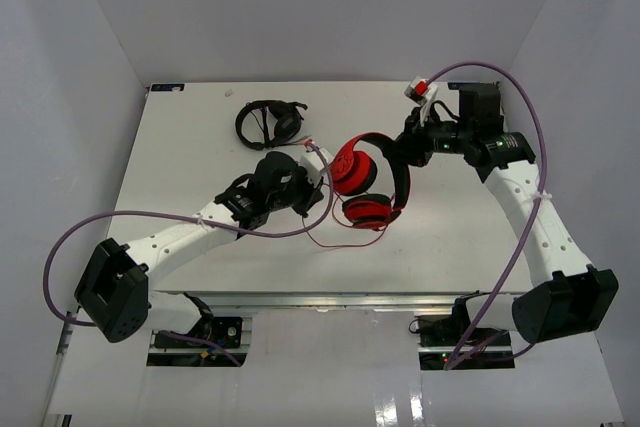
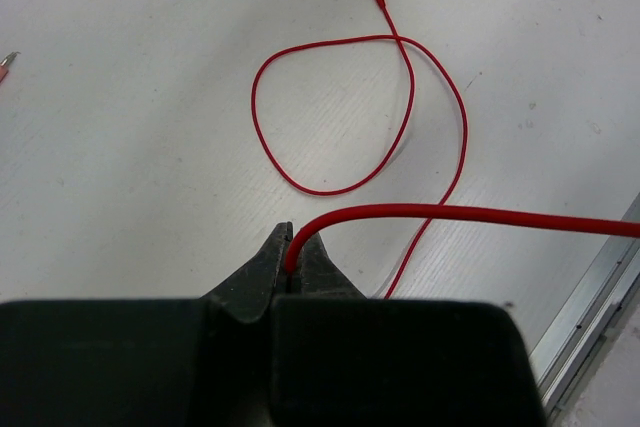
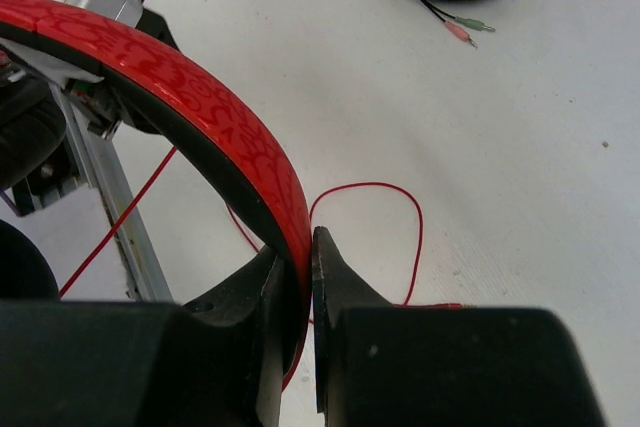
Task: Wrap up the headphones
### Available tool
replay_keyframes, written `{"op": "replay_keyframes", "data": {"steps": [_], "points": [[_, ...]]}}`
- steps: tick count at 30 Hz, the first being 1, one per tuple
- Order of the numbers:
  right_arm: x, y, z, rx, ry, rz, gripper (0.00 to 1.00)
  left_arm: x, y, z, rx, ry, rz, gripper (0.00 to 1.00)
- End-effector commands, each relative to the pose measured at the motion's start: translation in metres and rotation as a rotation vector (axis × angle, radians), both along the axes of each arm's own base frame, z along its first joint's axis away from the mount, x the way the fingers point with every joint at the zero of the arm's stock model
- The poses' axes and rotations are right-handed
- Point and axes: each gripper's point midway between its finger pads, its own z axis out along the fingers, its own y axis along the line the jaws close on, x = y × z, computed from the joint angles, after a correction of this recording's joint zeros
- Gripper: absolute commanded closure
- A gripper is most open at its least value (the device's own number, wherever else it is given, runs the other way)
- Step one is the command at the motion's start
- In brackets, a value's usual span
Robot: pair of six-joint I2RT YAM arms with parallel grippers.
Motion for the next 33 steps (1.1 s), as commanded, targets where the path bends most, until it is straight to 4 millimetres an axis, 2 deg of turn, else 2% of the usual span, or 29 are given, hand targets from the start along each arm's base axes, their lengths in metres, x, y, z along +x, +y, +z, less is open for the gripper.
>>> {"op": "replay_keyframes", "data": {"steps": [1,9,15,24,33], "points": [[-0.018,-0.001,0.000,-0.077,-0.117,0.055,0.92,0.000,-0.003,0.024,-0.036,-0.020,-0.040,1.00],[-0.029,-0.008,-0.022,-0.210,-0.233,0.108,0.92,-0.001,0.010,0.033,-0.055,-0.018,-0.032,1.00],[-0.033,-0.004,-0.042,-0.318,-0.283,0.105,0.92,0.001,0.007,0.046,-0.068,-0.017,-0.047,1.00],[-0.032,0.000,-0.055,-0.415,-0.331,0.092,0.92,-0.002,0.005,0.066,-0.085,-0.024,-0.066,1.00],[-0.022,-0.008,-0.063,-0.496,-0.360,0.036,0.92,-0.006,0.010,0.095,-0.096,-0.062,-0.069,1.00]]}}
